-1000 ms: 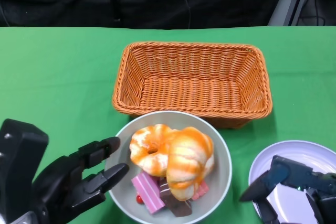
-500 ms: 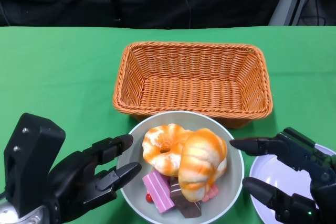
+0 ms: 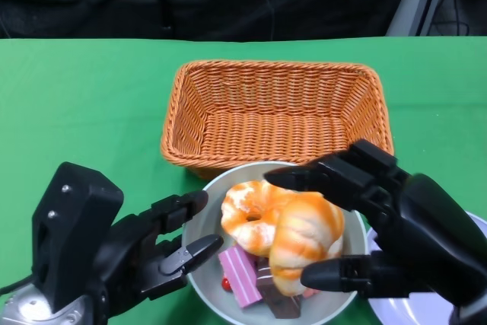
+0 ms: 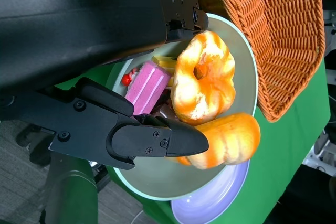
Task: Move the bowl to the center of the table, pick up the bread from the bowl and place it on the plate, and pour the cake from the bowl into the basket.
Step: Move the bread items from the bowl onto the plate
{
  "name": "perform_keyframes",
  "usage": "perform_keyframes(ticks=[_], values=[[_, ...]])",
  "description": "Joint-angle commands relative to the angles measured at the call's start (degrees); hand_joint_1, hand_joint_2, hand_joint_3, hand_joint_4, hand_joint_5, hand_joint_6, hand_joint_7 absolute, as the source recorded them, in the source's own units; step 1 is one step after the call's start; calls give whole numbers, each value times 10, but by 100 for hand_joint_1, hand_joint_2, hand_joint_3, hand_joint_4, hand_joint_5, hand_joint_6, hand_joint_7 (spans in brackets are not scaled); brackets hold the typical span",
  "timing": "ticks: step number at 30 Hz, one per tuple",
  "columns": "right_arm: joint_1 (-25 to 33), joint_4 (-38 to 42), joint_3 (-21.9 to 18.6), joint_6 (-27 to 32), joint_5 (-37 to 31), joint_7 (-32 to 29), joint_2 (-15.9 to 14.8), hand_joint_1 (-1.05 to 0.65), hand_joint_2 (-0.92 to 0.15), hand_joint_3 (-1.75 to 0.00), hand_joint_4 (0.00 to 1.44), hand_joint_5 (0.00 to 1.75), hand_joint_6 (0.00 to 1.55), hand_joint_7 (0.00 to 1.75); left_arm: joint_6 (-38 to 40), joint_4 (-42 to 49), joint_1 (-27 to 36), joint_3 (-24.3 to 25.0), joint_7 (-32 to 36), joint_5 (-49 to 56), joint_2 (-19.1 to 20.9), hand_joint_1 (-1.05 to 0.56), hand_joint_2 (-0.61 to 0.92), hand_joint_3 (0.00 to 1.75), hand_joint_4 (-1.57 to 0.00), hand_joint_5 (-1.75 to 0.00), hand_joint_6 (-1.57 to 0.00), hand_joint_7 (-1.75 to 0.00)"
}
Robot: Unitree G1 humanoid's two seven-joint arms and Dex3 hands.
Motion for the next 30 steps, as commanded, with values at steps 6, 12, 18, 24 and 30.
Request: perform_keyframes(ticks=[6, 12, 18, 24, 30], values=[[-45, 38, 21, -4, -24, 16, -34, -50, -77, 0, 0, 74, 5, 52, -4, -6, -6, -16, 7, 15, 6, -68, 92, 36, -3, -2, -3, -1], [-93, 83, 45, 2, -68, 46, -66, -53, -78, 0, 0, 62, 11, 40, -48, -23, 18, -14, 17, 73, 41, -73, 92, 41, -9, -5, -8, -3], [-129, 130, 63, -22, -94, 48, -89, -56, -79, 0, 0, 62, 21, 22, -57, -40, 45, 8, 22, 87, 46, -72, 92, 41, -11, -8, -10, -4], [-141, 156, 69, -41, -99, 40, -97, -58, -81, 0, 0, 62, 25, 15, -72, -41, 55, 17, 19, 96, 43, -71, 92, 41, -9, -8, -10, -3], [-142, 158, 68, -44, -100, 39, -96, -58, -81, 0, 0, 62, 26, 12, -73, -41, 55, 17, 18, 97, 42, -71, 92, 41, -9, -8, -11, -2]])
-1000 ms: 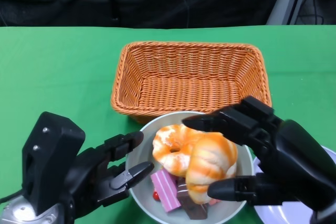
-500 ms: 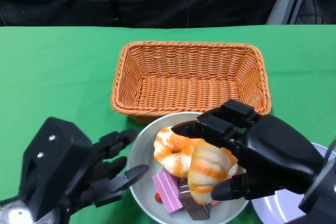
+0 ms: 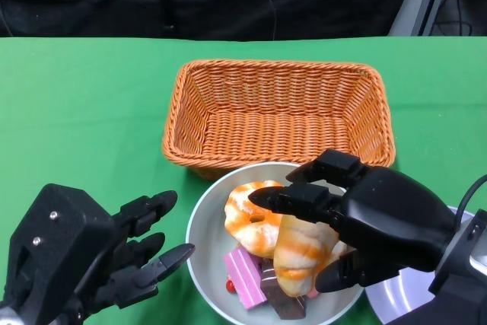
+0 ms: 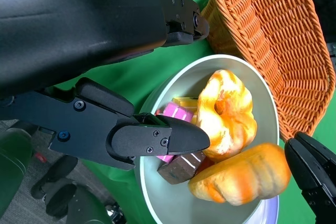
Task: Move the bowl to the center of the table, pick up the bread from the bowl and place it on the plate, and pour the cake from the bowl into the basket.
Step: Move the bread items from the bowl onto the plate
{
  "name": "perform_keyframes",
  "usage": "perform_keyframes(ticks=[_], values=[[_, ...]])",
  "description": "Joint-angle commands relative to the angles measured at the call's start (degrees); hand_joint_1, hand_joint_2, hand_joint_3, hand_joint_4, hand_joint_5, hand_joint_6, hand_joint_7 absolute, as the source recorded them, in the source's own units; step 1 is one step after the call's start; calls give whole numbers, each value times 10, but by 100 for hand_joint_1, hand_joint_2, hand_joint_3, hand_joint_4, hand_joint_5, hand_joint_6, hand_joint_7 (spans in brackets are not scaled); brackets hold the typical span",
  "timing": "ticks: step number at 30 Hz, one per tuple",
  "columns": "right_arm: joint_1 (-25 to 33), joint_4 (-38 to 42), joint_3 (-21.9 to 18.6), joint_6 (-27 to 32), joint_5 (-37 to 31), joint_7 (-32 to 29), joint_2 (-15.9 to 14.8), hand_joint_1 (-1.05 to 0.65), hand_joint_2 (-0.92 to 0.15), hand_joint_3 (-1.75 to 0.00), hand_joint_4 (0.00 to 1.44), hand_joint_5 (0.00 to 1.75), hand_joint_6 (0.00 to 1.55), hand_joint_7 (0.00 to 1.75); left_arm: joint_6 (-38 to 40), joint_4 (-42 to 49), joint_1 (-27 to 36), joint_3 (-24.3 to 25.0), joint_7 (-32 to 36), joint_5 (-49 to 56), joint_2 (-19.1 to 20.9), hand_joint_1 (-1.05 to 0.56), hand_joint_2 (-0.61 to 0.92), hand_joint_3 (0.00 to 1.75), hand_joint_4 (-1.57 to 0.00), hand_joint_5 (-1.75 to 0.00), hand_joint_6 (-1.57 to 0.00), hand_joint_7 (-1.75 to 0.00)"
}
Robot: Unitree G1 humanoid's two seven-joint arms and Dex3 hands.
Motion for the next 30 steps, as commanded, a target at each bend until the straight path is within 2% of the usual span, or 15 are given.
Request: perform_keyframes(ticks=[1, 2, 5, 8, 13, 15, 19, 20, 21, 22, 24, 27, 28, 29, 30], values=[[-7, 1, -1, -5, 1, -5, -10, -58, -81, 0, 0, 62, 27, 12, -9, -9, 3, 5, 2, 5, 5, -71, 92, 41, -9, -8, -11, -2], [-7, 2, -1, -5, 1, -5, -10, -58, -81, 0, 0, 62, 27, 11, -10, -9, 3, 5, 2, 5, 6, -71, 92, 41, -9, -8, -11, -2], [-37, 82, 34, -16, -51, -31, -7, -59, -83, -1, 0, 62, 27, 10, -33, -24, 36, 33, 36, 12, -18, -68, 92, 39, -8, -8, -13, -3], [-64, 146, 62, -29, -96, -70, -2, -52, -83, 0, 12, 55, 37, 6, -49, -22, 46, 33, 47, 19, -26, -68, 92, 39, -9, -9, -14, -3], [-73, 167, 74, -30, -109, -100, -4, -45, -83, 0, 19, 51, 42, 4, -57, -23, 52, 37, 54, 22, -37, -68, 92, 38, -9, -10, -15, -3], [-73, 171, 76, -33, -109, -115, -3, -38, -83, 0, 27, 52, 48, 6, -62, -22, 53, 36, 54, 27, -37, -68, 92, 38, -11, -11, -15, -3], [-75, 175, 81, -32, -106, -125, -6, -35, -84, 0, 31, 51, 51, 5, -64, -21, 54, 36, 53, 30, -37, -68, 92, 37, -11, -11, -16, -3], [-71, 192, 76, -52, -96, -165, 3, -35, -84, 0, 31, 50, 52, 5, -70, -19, 55, 35, 52, 32, -36, -68, 92, 37, -11, -11, -16, -3], [-69, 206, 72, -68, -89, -196, 9, -20, -86, -5, 73, 89, 92, 23, -74, -18, 57, 35, 52, 34, -35, -69, 92, 36, -13, -13, -16, -3], [-68, 217, 71, -80, -84, -220, 13, -15, -87, -6, 86, 105, 106, 28, -78, -17, 58, 34, 51, 35, -34, -69, 92, 36, -13, -13, -17, -3], [-71, 229, 72, -91, -82, -240, 13, -11, -88, -7, 96, 119, 119, 31, -81, -16, 59, 34, 51, 36, -34, -69, 92, 36, -14, -14, -17, -3], [-74, 237, 75, -97, -84, -251, 12, -10, -88, -8, 99, 122, 122, 31, -82, -15, 59, 34, 50, 37, -34, -69, 92, 35, -14, -14, -17, -3], [-67, 240, 68, -128, -85, -308, 19, -10, -88, -8, 99, 123, 122, 31, -78, -16, 59, 36, 49, 34, -36, -69, 92, 35, -14, -14, -17, -3], [-63, 240, 62, -152, -90, -356, 23, -7, -78, -38, 103, 147, 115, 80, -75, -15, 58, 38, 47, 30, -38, -69, 92, 35, -12, -13, -17, -2], [-60, 242, 59, -169, -95, -393, 26, -5, -52, -93, 101, 163, 92, 136, -73, -15, 58, 40, 47, 27, -39, -68, 92, 35, -11, -13, -17, -2]])
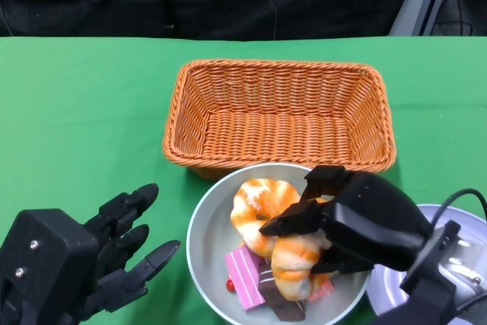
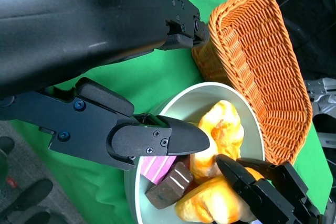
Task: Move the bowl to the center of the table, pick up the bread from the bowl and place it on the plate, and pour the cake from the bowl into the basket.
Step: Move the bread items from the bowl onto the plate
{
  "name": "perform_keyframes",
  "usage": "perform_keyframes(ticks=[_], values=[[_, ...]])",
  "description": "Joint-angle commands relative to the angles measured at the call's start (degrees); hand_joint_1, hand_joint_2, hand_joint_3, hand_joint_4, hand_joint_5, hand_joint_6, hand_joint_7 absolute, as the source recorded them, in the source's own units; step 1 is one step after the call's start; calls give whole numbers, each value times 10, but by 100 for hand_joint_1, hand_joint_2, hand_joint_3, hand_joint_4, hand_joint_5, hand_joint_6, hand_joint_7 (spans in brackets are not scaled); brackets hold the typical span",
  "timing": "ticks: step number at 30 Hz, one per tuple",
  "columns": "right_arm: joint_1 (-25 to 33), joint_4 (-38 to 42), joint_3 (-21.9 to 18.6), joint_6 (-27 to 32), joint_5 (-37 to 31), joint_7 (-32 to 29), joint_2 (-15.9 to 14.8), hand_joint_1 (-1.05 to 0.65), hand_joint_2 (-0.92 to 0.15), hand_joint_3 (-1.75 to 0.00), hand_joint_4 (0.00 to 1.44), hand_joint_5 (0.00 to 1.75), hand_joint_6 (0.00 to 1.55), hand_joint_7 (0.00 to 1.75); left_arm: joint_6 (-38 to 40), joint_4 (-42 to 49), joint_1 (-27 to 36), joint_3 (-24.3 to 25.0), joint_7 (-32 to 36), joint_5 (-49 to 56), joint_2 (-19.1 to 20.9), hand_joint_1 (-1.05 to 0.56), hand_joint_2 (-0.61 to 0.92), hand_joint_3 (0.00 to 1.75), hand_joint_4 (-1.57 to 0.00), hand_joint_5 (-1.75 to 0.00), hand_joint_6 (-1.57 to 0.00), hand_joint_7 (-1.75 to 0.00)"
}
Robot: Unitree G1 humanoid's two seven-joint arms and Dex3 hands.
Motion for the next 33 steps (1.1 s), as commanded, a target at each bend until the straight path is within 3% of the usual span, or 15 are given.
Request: perform_keyframes(ticks=[1, 3, 6, 8, 16, 26, 33], values=[[8, 6, -16, -61, -8, -111, 7, -5, -41, -114, 101, 169, 84, 155, 0, 4, 1, 13, 0, -5, 1, -68, 92, 35, -10, -13, -17, -2], [11, -7, -21, -67, -18, -139, 7, -4, -30, -130, 101, 173, 79, 170, -3, 5, 1, 12, 0, -4, 3, -68, 92, 35, -10, -13, -17, -2], [15, -24, -30, -80, -9, -156, 8, -3, -24, -134, 103, 175, 78, 174, -5, 7, 1, 11, -1, -2, 5, -68, 92, 35, -11, -14, -17, -2], [21, -38, -38, -87, 2, -157, 9, -7, -26, -138, 104, 175, 78, 175, -5, 8, 1, 10, -3, -1, 7, -68, 92, 36, -11, -14, -17, -2], [31, -72, -59, -90, 15, -144, 13, -6, -17, -149, 106, 175, 82, 175, -43, 36, 4, 9, -2, -6, -7, -65, 92, 37, -11, -15, -18, -2], [41, -164, -94, -71, 101, -54, 17, -9, -5, -173, 109, 175, 86, 175, -84, 72, 10, 16, -16, -38, -37, -61, 92, 40, -12, -16, -19, -2], [46, -203, -114, -46, 135, -8, 34, -15, -11, -174, 109, 175, 86, 175, -93, 78, 12, 17, -20, -43, -33, -62, 92, 38, -12, -16, -19, -1]])
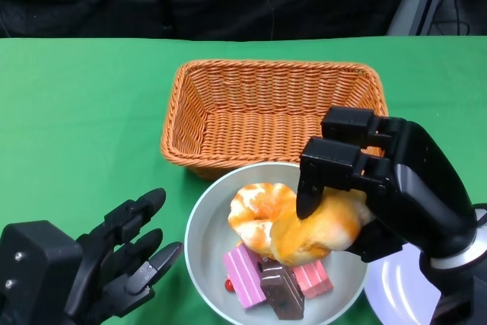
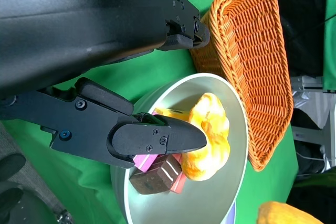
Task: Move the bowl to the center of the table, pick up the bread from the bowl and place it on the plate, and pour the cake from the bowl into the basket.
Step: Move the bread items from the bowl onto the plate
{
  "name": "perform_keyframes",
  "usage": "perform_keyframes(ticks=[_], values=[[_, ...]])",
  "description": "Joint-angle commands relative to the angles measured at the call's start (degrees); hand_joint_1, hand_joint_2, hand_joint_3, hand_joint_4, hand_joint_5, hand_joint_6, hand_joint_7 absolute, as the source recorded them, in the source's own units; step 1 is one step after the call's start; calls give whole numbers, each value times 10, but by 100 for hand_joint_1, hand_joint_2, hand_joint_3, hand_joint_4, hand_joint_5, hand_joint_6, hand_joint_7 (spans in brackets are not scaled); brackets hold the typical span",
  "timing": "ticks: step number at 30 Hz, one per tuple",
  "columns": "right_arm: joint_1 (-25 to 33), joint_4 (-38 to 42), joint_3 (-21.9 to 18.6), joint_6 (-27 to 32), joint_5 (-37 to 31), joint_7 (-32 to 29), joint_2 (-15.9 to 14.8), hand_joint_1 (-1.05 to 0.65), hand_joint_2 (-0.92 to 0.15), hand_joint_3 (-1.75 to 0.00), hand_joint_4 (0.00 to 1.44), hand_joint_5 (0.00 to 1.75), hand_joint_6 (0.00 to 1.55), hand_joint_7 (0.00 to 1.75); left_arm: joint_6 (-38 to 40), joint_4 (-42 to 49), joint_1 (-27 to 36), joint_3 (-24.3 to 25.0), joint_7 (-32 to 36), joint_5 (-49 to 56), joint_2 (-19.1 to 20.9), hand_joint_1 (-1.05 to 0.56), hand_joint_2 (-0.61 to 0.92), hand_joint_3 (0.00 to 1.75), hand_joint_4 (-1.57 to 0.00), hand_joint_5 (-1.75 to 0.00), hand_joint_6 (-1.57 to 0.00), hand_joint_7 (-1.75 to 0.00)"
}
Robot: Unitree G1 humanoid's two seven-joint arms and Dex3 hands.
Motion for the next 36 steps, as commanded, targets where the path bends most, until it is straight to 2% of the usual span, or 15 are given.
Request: perform_keyframes(ticks=[1, 4, 10, 14, 23, 27, 31, 35, 36], values=[[2, -26, -20, 18, 14, 15, 9, -16, -13, -174, 109, 175, 86, 175, -14, 5, 2, 5, -5, 4, 9, -62, 92, 38, -13, -16, -19, -1], [5, -32, -27, 21, 13, 15, 21, -17, -15, -174, 109, 175, 85, 175, -22, 8, 5, 9, -12, 0, 12, -60, 92, 39, -13, -17, -19, -1], [29, -62, -52, 37, 16, 28, 21, -22, -27, -159, 110, 175, 86, 175, -25, 6, 7, 12, -14, -4, 11, -61, 92, 38, -12, -17, -19, -1], [45, -82, -70, 44, 29, 45, 16, -19, -20, -165, 111, 175, 87, 175, -21, -1, 9, 8, -9, 2, 11, -61, 92, 38, -12, -17, -20, -1], [47, -85, -77, 42, 31, 58, 24, -19, -18, -168, 111, 175, 87, 175, -21, -1, 9, 8, -8, 2, 11, -61, 92, 38, -12, -16, -20, -1], [124, -127, -141, 59, 42, 75, -6, -14, -5, -174, 110, 175, 87, 175, -20, 12, -2, 12, -12, -5, 9, -64, 92, 36, -13, -17, -21, -1], [136, -134, -162, 64, 36, 91, -21, -8, -4, -174, 110, 175, 87, 175, -27, 23, -11, 9, -16, -1, 12, -61, 92, 36, -12, -17, -20, 0], [149, -143, -182, 71, 45, 96, -24, -7, -2, -174, 109, 175, 86, 174, -28, 26, -13, 9, -9, 4, 11, -61, 92, 36, -13, -17, -21, -1], [156, -148, -188, 73, 41, 94, -23, -8, -5, -174, 108, 175, 85, 174, -30, 26, -12, 10, -11, 4, 12, -61, 92, 37, -12, -17, -20, -1]])
